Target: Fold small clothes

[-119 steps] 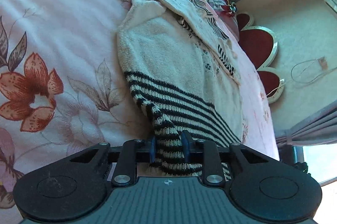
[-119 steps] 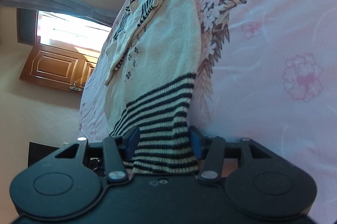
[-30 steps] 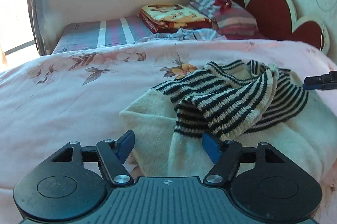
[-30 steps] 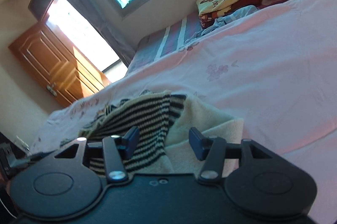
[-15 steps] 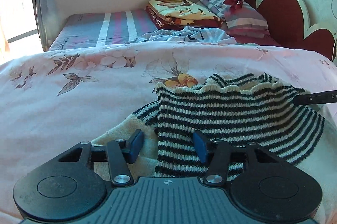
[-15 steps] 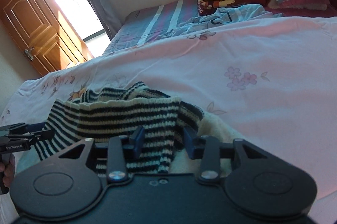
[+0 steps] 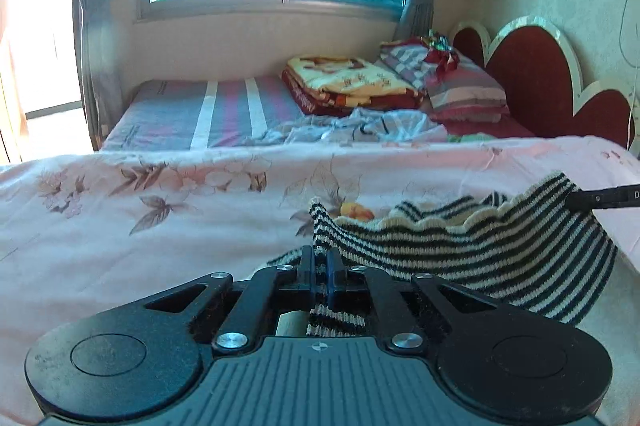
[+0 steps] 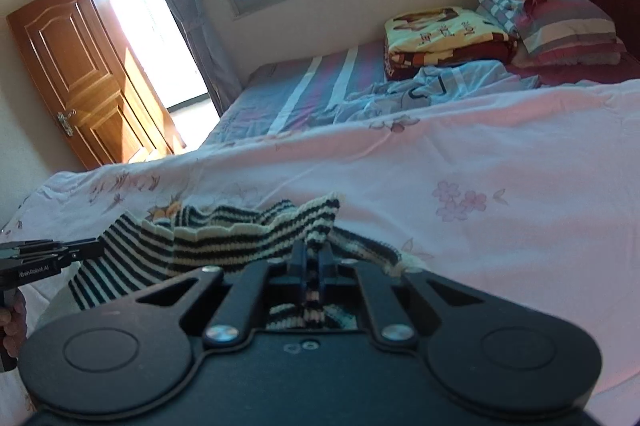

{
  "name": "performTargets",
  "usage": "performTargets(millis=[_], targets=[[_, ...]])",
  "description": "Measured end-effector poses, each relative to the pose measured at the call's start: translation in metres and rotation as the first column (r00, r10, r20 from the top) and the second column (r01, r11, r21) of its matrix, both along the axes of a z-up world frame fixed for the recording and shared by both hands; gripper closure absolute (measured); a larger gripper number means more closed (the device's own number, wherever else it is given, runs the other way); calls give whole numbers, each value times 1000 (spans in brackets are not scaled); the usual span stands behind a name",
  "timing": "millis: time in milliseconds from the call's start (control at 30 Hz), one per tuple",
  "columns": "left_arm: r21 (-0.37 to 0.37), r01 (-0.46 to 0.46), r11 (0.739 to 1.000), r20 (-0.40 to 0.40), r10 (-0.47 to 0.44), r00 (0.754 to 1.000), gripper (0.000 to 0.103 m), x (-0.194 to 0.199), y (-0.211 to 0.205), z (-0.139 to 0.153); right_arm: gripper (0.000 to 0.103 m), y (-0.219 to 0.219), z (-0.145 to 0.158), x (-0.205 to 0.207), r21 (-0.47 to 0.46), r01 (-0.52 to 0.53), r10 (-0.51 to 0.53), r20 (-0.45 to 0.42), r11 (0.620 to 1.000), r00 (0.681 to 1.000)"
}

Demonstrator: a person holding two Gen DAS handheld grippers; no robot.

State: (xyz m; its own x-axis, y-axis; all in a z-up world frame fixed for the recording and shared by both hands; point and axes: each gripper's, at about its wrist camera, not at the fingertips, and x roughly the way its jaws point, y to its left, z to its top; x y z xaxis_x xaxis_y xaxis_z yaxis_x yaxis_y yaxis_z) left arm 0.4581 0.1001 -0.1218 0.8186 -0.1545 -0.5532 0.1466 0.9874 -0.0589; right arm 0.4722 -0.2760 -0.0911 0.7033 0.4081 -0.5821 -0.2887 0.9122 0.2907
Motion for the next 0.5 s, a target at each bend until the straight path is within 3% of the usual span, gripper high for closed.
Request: performTargets(millis=[67,133,200,300,367,433,500], targets=[[20,-37,999,25,37,999,98,3,-1,0,97,-4,3,-2,-11,24,-23,32,1000,999],[76,-48,996,-47,52,998,98,14,-5,-12,97,-7,-7,7,-47,59,-59,-14,997,998],[158,-34,987,-82,48,996,98,18,-16,-29,97,-8,-28,16,-93,81,-89,-93,992,992],[299,-15,954,-59,34,998,98,14,-40,-31,98,-9,-35,16,-72,99,-105,-91,993,990],[320,-39,946,-43,56,998,84,9,-43,-24,88,-9,-31,12,-54,110,-115,-83,992,990],[287,-110,952,-4,116,993,34,-6,-36,-6,80,-9,-17,-4,-43,142,-143,-28,989,989],[189,-148,971,71,137,988,18,-31,-24,16,58,-9,-3,-25,-50,148,-146,36,988,989]])
